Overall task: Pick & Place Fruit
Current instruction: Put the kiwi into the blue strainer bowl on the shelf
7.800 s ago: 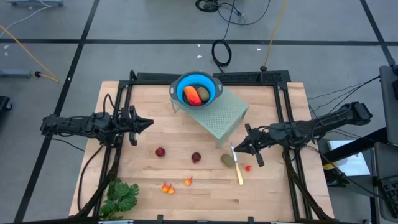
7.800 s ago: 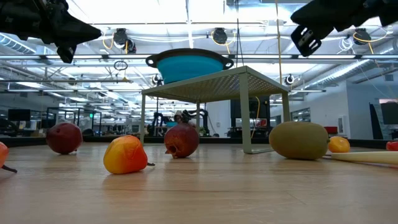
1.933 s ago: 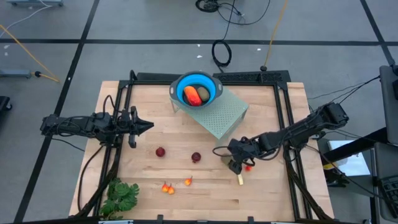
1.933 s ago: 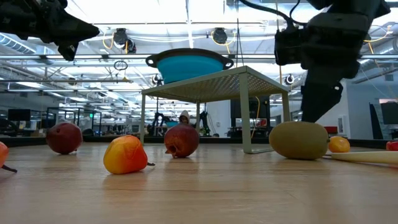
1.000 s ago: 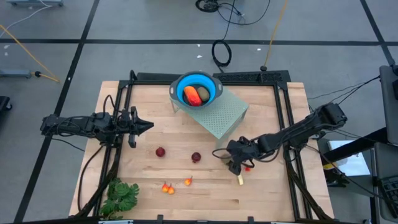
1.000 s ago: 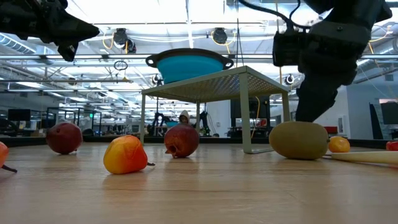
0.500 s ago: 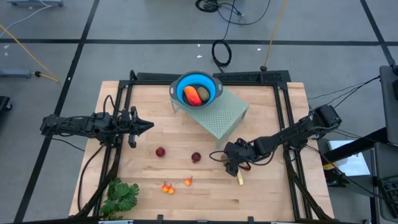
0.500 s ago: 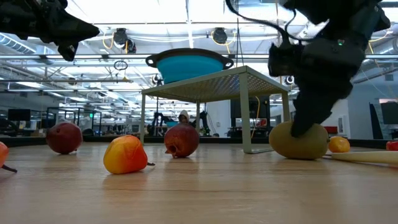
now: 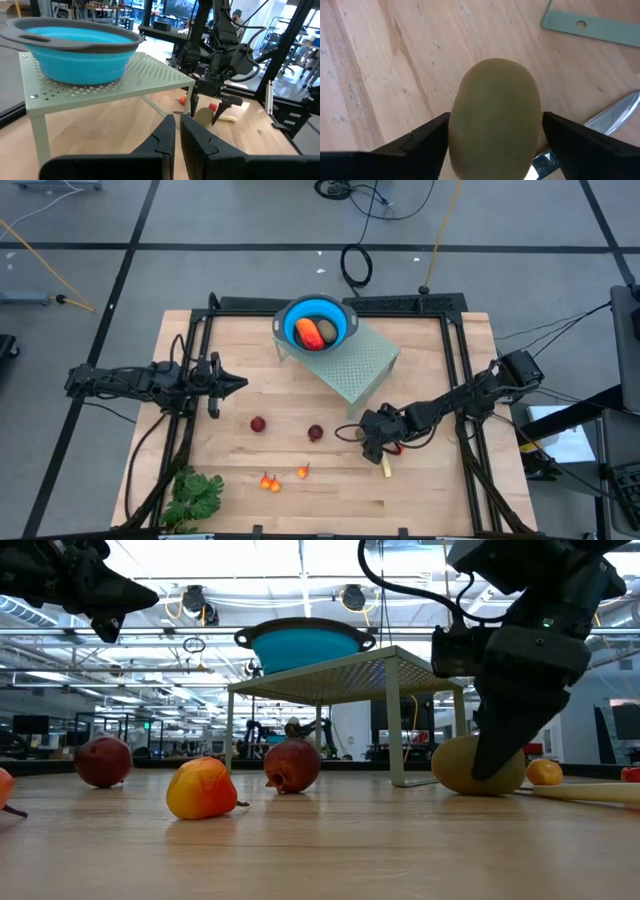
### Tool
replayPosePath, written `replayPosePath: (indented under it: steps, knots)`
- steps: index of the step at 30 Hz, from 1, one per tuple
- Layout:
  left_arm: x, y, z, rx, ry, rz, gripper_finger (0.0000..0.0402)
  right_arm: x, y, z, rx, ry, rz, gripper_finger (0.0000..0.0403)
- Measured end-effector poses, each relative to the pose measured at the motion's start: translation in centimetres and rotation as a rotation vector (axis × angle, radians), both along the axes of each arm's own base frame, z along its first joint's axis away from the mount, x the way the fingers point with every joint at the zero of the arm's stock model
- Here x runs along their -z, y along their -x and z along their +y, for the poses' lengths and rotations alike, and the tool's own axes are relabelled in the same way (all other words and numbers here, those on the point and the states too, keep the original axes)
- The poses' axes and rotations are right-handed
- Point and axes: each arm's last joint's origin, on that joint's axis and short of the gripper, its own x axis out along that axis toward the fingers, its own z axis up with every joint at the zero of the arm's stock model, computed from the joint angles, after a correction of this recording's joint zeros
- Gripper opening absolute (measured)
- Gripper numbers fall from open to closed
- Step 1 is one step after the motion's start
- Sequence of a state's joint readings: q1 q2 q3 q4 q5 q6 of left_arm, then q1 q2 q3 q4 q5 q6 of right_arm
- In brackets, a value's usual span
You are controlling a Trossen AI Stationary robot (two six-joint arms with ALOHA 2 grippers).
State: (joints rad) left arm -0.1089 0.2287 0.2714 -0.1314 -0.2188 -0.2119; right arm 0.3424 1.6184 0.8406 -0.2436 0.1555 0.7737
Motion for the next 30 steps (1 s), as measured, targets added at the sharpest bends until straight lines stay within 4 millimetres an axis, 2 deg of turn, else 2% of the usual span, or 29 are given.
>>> replayPosePath:
  steps: [11, 17, 23, 30]
  knots:
    - [0.0, 0.0, 0.0, 0.000, 0.000, 0.000, 0.0026, 0.0, 0.0, 0.1, 0.006, -0.054, 0.010, 0.0205]
    - [0.0, 0.0, 0.0, 0.000, 0.001, 0.000, 0.0026, -0.6, -0.3, 0.6, -0.025, -0.171, -0.017, 0.0201]
    - [0.0, 0.0, 0.0, 0.000, 0.001, -0.001, 0.0026, -3.4, -0.7, 0.9, -0.076, -0.266, -0.111, 0.0202]
    - [0.0, 0.0, 0.0, 0.000, 0.001, -0.002, 0.0026, -7.4, -1.0, 1.2, -0.130, -0.382, -0.359, 0.0201]
